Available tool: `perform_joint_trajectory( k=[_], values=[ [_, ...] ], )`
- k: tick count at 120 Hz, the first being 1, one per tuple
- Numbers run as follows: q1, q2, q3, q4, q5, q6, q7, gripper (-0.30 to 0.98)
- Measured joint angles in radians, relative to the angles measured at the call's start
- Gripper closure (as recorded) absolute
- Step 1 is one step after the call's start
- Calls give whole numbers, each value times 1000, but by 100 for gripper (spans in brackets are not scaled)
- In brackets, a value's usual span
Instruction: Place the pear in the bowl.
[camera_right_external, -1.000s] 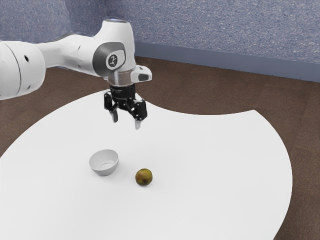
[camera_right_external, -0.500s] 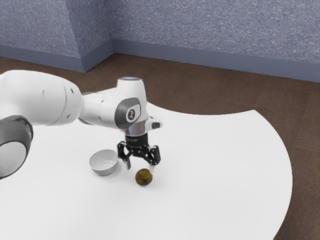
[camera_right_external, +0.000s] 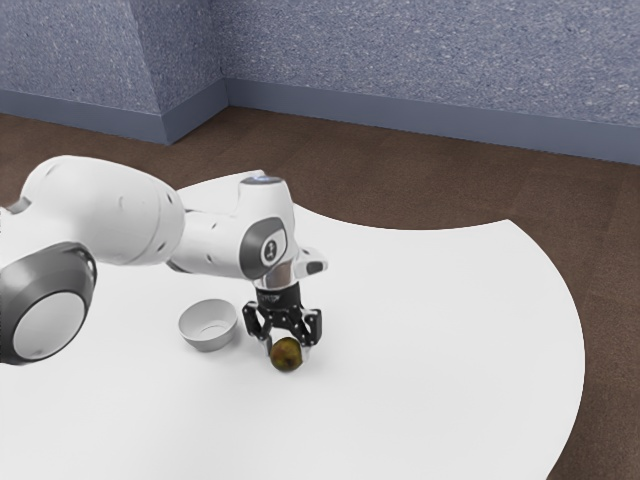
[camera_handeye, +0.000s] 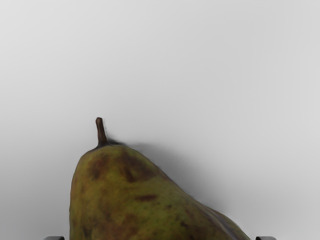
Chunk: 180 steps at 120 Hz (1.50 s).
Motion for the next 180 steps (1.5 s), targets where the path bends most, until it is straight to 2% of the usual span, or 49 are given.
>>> perform_joint_trajectory(
  k=[37,70,89,112,143,180],
  values=[
    [5,13,-14,-1,-7,38,16,25],
    [1,-12,2,-4,5,33,18,37],
    [-13,-58,54,-6,19,12,12,46],
    [-84,-103,205,-6,47,-22,3,52],
    [-86,-128,312,-40,65,-52,2,40],
    [-50,-125,333,-52,91,-58,15,28]
  ],
)
